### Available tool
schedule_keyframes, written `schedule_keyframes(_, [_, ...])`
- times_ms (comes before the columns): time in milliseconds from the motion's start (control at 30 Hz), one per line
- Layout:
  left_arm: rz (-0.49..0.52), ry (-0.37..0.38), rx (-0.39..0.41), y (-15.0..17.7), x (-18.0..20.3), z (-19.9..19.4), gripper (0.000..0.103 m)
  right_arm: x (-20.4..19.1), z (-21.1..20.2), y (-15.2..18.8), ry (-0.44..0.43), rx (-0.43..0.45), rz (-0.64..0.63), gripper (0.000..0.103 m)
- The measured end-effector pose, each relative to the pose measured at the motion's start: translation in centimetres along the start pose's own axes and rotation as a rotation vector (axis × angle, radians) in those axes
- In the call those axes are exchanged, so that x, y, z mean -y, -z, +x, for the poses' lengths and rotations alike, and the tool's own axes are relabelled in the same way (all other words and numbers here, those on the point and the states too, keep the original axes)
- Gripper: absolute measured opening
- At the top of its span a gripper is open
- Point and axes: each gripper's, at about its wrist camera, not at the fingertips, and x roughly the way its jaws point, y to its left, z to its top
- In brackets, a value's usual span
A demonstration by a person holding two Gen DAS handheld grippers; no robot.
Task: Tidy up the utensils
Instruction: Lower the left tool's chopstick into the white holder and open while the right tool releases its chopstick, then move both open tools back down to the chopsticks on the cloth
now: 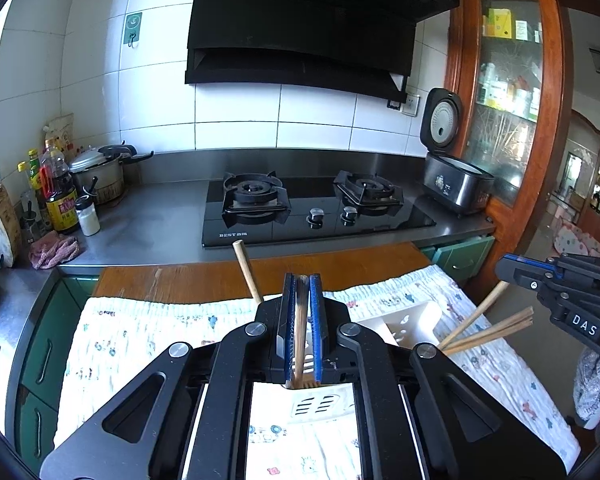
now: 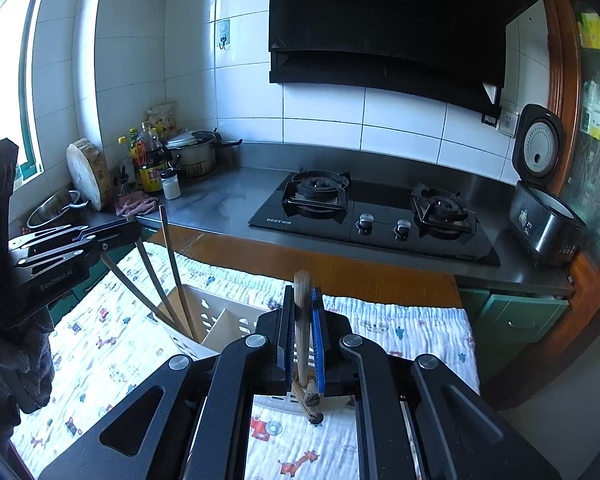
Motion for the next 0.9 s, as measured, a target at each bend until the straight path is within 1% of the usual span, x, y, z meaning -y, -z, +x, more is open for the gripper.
schedule_keyframes(133, [0.008, 0.003, 0.001, -0.1, 0.2, -0.2, 0.007, 0.4, -0.2, -0.1, 0.000, 0.007, 0.008, 0.009])
schedule_keyframes(233, [0.001, 0.018, 0.012, -0.2, 0.3, -0.8, 0.009, 0.6, -0.8, -0.3, 0.006, 0.020, 0.011, 0.019])
schedule_keyframes(300, [-0.006, 0.033, 0.025, -0.2, 0.3, -1.4, 0.022, 0.5, -1.4, -0.3, 0.016, 0.033, 0.006, 0.025])
schedule_keyframes(333, [-0.005, 0.029, 0.036, -0.1, 0.3, -1.8, 0.036, 0.5, -1.7, -0.3, 0.020, 0.038, 0.003, 0.027])
schedule_keyframes(367, [0.000, 0.026, 0.047, 0.0, 0.4, -2.2, 0.038, 0.4, -2.1, -0.3, 0.024, 0.047, 0.000, 0.030])
schedule_keyframes(433, [0.015, 0.031, 0.061, 0.2, 0.8, -3.2, 0.038, 0.2, -3.2, -0.3, 0.039, 0.069, -0.012, 0.034])
schedule_keyframes(500, [0.015, 0.032, 0.070, 0.5, 0.9, -4.3, 0.038, 0.0, -4.3, -0.2, 0.050, 0.092, -0.021, 0.041])
schedule_keyframes(567, [0.005, 0.042, 0.081, 0.9, 0.9, -5.5, 0.042, -0.3, -5.9, 0.0, 0.059, 0.125, -0.030, 0.045])
schedule_keyframes(633, [0.003, 0.042, 0.098, 1.1, 0.9, -6.7, 0.045, -0.6, -7.2, 0.3, 0.057, 0.144, -0.034, 0.047])
schedule_keyframes(667, [0.002, 0.045, 0.105, 1.3, 1.0, -7.3, 0.045, -0.7, -7.9, 0.5, 0.059, 0.154, -0.034, 0.049])
schedule_keyframes(733, [0.004, 0.055, 0.114, 1.9, 1.2, -8.6, 0.046, -1.2, -9.2, 1.1, 0.064, 0.169, -0.039, 0.053])
schedule_keyframes(767, [0.005, 0.054, 0.119, 2.2, 1.4, -9.2, 0.050, -1.5, -9.7, 1.6, 0.069, 0.173, -0.046, 0.056])
schedule_keyframes(833, [0.009, 0.057, 0.120, 3.1, 1.6, -10.1, 0.054, -2.1, -10.7, 2.6, 0.073, 0.183, -0.061, 0.057])
schedule_keyframes(900, [0.003, 0.064, 0.113, 4.2, 1.7, -11.0, 0.054, -2.8, -11.6, 4.0, 0.069, 0.180, -0.076, 0.061])
